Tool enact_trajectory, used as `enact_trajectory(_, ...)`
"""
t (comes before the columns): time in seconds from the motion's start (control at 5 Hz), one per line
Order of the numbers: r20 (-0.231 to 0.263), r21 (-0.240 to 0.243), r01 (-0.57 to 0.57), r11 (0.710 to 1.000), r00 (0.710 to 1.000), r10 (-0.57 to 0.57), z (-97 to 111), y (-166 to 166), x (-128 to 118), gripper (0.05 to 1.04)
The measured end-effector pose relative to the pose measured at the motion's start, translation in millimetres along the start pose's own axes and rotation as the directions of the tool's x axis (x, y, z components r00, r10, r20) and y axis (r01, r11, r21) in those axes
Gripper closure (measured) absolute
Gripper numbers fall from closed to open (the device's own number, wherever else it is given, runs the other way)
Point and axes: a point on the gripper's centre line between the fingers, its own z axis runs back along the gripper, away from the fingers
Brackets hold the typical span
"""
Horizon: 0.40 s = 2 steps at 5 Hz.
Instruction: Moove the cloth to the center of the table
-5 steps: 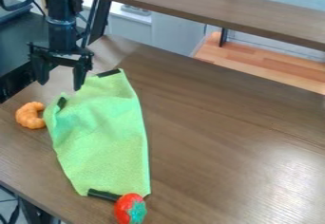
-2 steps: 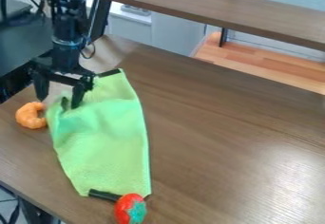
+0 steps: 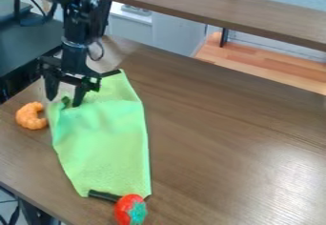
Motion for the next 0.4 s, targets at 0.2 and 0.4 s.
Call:
enact_trajectory(0.2, 0.008, 0.01, 0.0, 1.0, 1.0, 0.0, -4.9, 0.6, -1.6, 0.706)
enact_trajectory(0.4, 0.017, 0.015, 0.005, 1.0, 1.0, -0.006, -8.7, 0.6, -2.6, 0.932)
